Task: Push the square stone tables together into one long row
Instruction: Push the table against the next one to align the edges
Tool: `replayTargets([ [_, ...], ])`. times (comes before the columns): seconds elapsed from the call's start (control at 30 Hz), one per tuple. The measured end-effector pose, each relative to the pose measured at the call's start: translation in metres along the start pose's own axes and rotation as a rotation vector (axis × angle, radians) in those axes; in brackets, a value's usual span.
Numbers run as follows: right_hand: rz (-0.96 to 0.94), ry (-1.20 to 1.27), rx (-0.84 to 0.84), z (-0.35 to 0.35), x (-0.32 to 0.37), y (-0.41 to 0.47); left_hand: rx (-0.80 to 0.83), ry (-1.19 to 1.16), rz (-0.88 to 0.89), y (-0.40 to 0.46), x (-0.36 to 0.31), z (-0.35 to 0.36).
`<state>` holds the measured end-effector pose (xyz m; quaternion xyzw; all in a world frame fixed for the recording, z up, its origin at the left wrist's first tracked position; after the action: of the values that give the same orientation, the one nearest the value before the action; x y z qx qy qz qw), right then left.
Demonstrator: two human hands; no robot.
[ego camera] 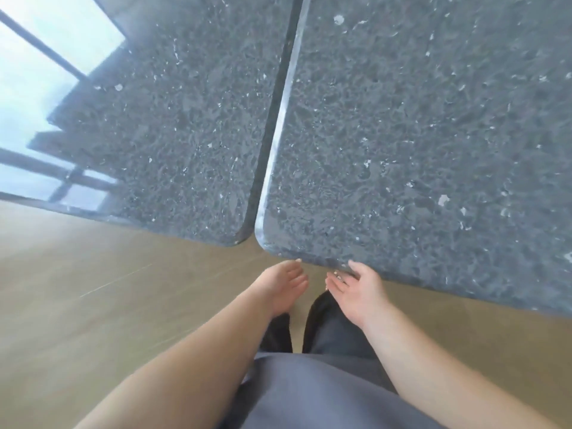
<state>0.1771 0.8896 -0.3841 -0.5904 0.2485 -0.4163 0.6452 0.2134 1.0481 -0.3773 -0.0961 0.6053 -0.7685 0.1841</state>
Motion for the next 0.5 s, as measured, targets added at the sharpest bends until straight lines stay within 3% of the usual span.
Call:
replayTargets([
  [0.2, 0.035, 0.146, -0.008, 0.014, 0.002, 0.013, 0.053, -0.229, 0.146, 0.028, 0.004, 0.016],
  [0.33, -0.027, 0.192, 0.008, 0.011, -0.006, 0.022, 0.117, -0.219, 0.208, 0.034, 0.009, 0.018],
  [0.5, -0.177, 0.330, 0.012, 0.010, -0.005, 0.020, 0.036, -0.160, 0.177, 0.031, 0.009, 0.012],
])
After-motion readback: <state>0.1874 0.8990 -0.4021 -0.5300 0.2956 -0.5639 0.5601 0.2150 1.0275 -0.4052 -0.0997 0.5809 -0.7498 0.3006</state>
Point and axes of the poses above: each hand's wrist, its own y-axis towards the middle knuckle, its own z-axis out of the palm, x = y × z, the point moved 3 cm from there along y, towards the middle knuckle, and after that the axes turned 3 degrees about -z, right-handed, at the moved point
